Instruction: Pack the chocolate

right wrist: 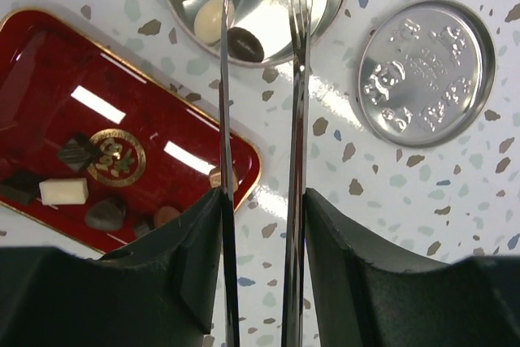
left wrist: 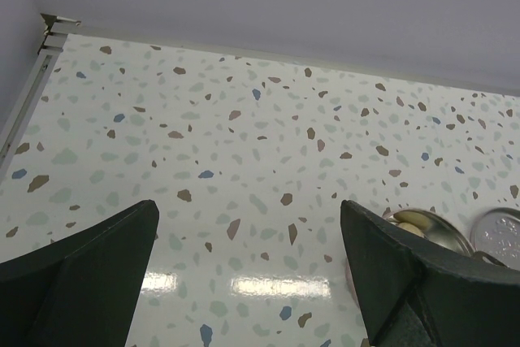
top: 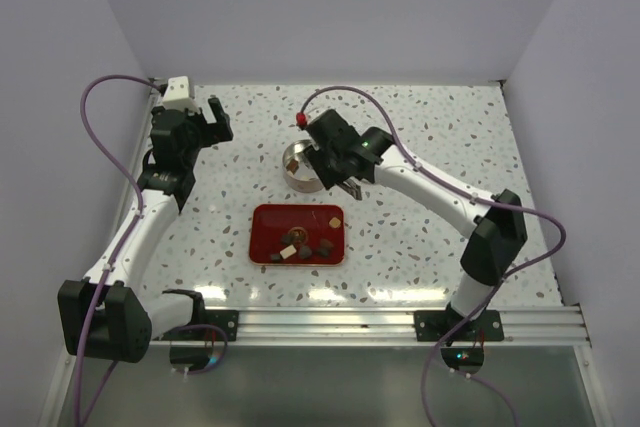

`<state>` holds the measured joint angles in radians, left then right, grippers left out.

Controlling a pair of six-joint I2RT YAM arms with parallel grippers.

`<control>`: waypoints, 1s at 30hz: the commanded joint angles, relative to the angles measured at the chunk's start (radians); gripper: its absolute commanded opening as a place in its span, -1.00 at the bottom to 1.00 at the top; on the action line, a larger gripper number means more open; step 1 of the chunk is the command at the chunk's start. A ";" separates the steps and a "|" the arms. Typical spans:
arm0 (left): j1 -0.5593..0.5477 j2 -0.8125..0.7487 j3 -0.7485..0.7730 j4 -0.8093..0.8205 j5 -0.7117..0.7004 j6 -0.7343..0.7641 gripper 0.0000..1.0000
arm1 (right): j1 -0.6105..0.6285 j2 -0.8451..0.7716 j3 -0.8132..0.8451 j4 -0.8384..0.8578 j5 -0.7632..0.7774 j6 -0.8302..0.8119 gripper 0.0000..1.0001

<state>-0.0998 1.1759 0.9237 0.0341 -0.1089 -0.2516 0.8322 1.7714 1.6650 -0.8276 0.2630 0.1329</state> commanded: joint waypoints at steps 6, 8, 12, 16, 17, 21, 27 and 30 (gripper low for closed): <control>-0.006 -0.002 0.044 0.007 -0.005 -0.006 1.00 | 0.091 -0.214 -0.200 0.085 -0.171 0.105 -0.08; -0.006 -0.001 0.044 0.009 0.002 -0.008 1.00 | 0.117 -0.231 -0.220 0.085 -0.166 0.109 -0.07; -0.006 0.007 0.043 0.012 0.014 -0.012 1.00 | 0.174 -0.237 -0.246 0.090 -0.174 0.119 -0.06; -0.008 0.004 0.043 0.010 0.014 -0.012 1.00 | 0.202 -0.221 -0.292 0.119 -0.217 0.135 -0.03; -0.006 0.004 0.044 0.010 0.014 -0.012 1.00 | 0.203 -0.217 -0.306 0.122 -0.228 0.139 -0.03; -0.006 0.004 0.043 0.010 0.014 -0.014 1.00 | 0.232 -0.202 -0.326 0.133 -0.232 0.145 -0.03; -0.006 0.011 0.041 0.012 0.018 -0.014 1.00 | 0.252 -0.181 -0.324 0.131 -0.229 0.149 0.00; -0.006 0.014 0.041 0.013 0.018 -0.015 1.00 | 0.263 -0.162 -0.323 0.127 -0.222 0.140 0.02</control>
<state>-0.0998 1.1820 0.9241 0.0338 -0.1059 -0.2520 1.0832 1.5963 1.3346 -0.7307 0.0525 0.2684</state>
